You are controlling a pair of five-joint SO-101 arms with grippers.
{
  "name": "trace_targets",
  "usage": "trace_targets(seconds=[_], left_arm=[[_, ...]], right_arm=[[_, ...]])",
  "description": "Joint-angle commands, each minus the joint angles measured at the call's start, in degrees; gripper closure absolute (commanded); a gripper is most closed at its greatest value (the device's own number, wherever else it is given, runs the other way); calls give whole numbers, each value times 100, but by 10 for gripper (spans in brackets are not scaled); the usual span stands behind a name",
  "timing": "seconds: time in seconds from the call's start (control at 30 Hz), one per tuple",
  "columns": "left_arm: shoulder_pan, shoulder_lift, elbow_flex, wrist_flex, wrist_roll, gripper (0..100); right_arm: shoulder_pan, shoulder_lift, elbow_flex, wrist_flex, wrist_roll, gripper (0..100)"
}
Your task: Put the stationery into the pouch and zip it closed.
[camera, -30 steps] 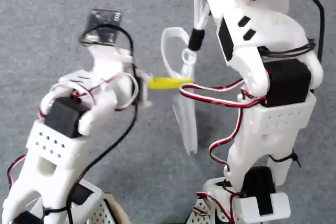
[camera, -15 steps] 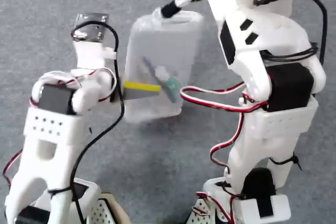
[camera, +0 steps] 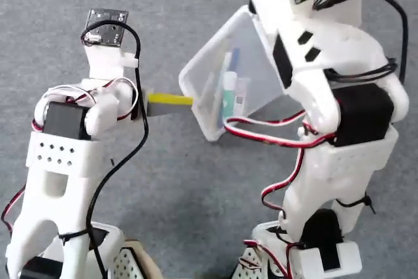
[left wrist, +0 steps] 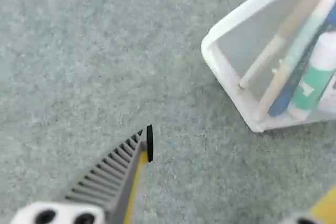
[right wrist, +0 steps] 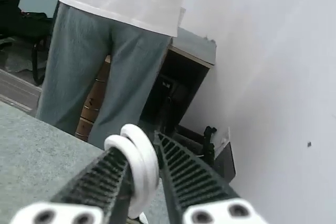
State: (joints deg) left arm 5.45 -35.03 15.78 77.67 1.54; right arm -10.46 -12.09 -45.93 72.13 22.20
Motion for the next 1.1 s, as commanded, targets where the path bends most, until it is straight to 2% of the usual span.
trace_targets(seconds=[0.0,0.27,0.5,0.73,0.9,1.07], left_arm=[[-40,-105,-136,-185,-79,478],[-84,-105,-541,-141,-105,478],[-646,-105,-989,-167,-791,478],[-1376,-105,-1569,-176,-1090,478],[-1560,-105,-1648,-141,-1503,478],[-1525,-105,-1648,404,-1705,476]], right_arm=[[-281,-163,-391,97,0,986],[-712,-198,-453,220,0,986],[-1011,-708,-488,642,220,986],[-1037,-954,-488,1064,404,986],[-1037,-963,-523,1204,387,986],[-1037,-971,-523,1363,387,986]])
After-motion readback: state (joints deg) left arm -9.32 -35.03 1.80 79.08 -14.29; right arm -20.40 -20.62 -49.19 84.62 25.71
